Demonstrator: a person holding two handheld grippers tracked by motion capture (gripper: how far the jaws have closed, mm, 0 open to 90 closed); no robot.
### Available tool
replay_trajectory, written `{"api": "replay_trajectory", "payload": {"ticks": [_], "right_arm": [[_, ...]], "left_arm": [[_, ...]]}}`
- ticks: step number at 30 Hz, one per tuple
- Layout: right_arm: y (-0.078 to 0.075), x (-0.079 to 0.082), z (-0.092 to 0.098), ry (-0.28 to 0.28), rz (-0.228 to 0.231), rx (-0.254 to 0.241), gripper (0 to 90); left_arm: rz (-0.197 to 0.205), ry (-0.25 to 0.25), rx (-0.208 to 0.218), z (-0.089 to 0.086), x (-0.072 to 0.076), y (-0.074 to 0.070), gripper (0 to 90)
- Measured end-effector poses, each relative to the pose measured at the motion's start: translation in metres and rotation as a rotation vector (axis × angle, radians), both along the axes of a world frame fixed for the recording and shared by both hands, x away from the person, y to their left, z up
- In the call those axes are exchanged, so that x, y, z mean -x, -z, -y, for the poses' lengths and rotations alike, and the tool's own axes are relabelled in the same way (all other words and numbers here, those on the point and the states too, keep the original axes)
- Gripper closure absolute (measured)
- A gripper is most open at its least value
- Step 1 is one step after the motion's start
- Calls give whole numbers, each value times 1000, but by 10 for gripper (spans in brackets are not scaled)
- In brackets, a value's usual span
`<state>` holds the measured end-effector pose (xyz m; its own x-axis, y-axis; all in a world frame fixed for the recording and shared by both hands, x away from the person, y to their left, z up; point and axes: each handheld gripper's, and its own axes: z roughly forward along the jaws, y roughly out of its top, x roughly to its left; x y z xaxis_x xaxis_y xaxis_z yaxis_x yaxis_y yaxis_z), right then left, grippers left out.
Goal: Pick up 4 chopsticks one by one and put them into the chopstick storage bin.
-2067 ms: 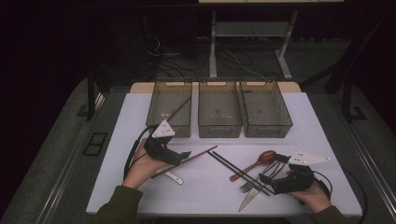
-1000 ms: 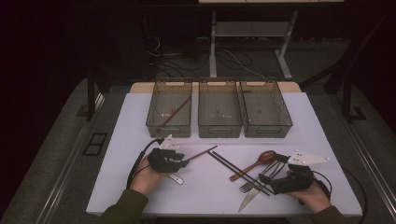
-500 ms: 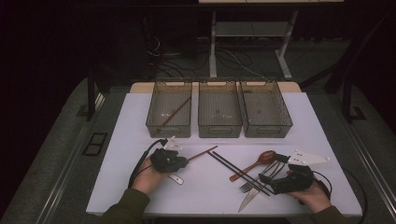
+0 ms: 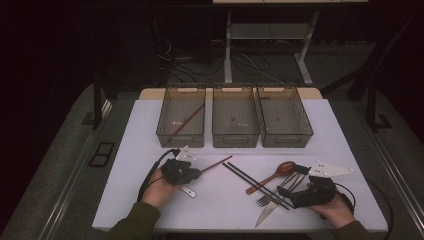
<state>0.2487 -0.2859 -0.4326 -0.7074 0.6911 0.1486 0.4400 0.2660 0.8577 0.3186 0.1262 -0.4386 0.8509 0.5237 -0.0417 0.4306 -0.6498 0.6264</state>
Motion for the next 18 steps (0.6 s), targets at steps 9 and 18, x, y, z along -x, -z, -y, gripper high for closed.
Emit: {"api": "replay_trajectory", "payload": {"ticks": [9,18], "right_arm": [[0,0,0,0,0,0,9],[0,0,0,1,-2,1,9]], "left_arm": [[-2,14,-4,1,0,-2,830],[4,17,7,-3,1,-9,831]]}}
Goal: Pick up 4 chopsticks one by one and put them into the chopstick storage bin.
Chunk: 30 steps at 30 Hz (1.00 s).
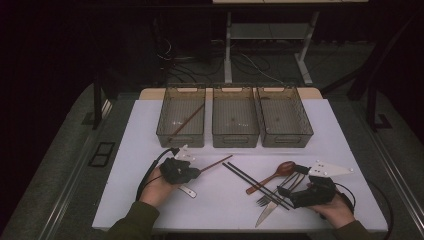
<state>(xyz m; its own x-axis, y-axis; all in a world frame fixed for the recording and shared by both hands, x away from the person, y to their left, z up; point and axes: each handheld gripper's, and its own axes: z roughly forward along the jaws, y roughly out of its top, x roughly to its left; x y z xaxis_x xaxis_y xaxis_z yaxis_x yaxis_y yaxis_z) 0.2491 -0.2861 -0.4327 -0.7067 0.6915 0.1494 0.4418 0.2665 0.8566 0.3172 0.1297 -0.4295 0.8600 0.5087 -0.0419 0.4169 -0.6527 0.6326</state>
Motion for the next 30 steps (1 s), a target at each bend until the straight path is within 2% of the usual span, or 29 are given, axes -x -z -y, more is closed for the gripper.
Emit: {"api": "replay_trajectory", "payload": {"ticks": [30], "right_arm": [[0,-1,0,1,-4,2,9]], "left_arm": [[57,-38,90,-17,-2,-25,831]]}}
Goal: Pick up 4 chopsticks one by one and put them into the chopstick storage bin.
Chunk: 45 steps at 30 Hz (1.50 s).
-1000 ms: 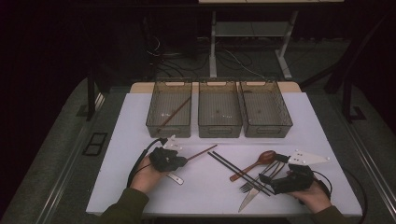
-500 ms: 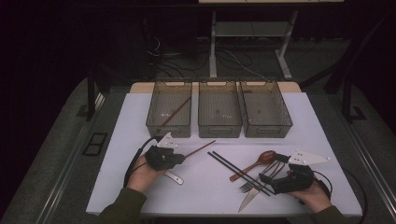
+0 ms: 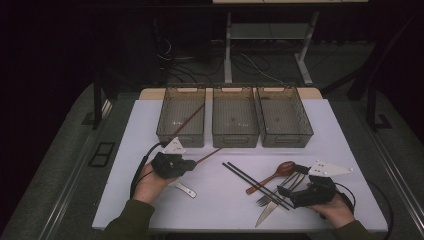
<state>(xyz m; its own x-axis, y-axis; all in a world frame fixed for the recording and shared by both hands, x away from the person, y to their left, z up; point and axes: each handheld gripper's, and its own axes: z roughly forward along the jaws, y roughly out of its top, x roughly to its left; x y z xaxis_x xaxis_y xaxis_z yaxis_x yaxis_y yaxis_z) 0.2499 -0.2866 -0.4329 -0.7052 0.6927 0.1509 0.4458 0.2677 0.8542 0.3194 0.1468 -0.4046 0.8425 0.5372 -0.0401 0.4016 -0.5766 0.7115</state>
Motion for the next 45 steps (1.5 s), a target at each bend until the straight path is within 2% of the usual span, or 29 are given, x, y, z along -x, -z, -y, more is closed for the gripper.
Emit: {"api": "replay_trajectory", "payload": {"ticks": [15,18,27,36,45], "right_arm": [[0,-1,0,3,1,0,9],[0,0,1,5,0,-1,9],[0,0,1,4,2,-3,9],[0,0,3,16,1,-13,9],[0,0,3,16,4,-22,9]], "left_arm": [[27,-18,58,-4,-10,-13,831],[36,-20,58,-5,-13,-15,831],[26,-29,48,-5,-22,-17,831],[44,-44,43,-8,-37,-32,831],[55,-78,74,-11,-58,-43,831]]}}
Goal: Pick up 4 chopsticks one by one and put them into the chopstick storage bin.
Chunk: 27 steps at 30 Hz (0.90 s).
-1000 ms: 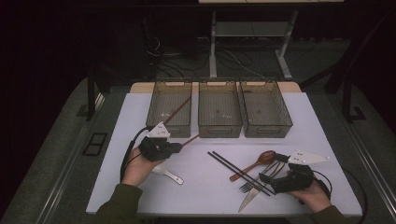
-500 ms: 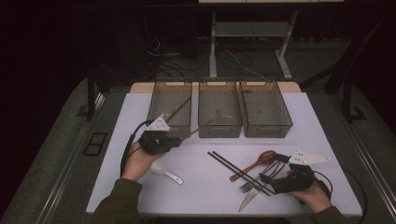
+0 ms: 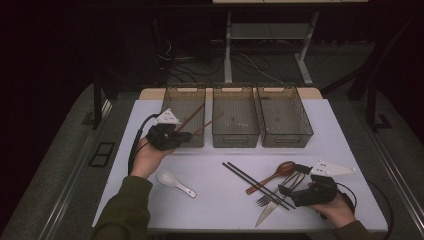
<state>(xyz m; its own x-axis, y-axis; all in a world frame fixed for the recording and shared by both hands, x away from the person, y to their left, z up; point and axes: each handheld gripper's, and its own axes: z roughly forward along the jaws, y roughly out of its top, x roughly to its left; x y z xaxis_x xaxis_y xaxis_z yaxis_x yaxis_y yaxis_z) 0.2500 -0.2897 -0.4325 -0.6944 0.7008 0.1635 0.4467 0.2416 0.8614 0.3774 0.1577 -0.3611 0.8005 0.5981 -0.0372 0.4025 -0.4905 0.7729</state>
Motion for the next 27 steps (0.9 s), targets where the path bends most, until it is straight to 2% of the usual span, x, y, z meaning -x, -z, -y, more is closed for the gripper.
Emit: {"api": "replay_trajectory", "payload": {"ticks": [8,10,12,16,24,27], "right_arm": [[0,0,0,4,-2,-3,9],[0,0,0,5,-3,-4,9],[0,1,0,5,-1,-4,9],[-1,2,0,2,1,-6,9],[-2,3,2,4,4,-14,9],[-2,3,2,6,3,-15,9]], "left_arm": [[10,-38,2,1,-23,-8,831],[21,-46,-5,2,-29,-12,831],[35,-54,6,2,-34,-15,831],[50,-80,-12,2,-47,-19,831],[59,-137,-1,1,-73,-17,831],[66,-149,-29,3,-82,-13,831]]}}
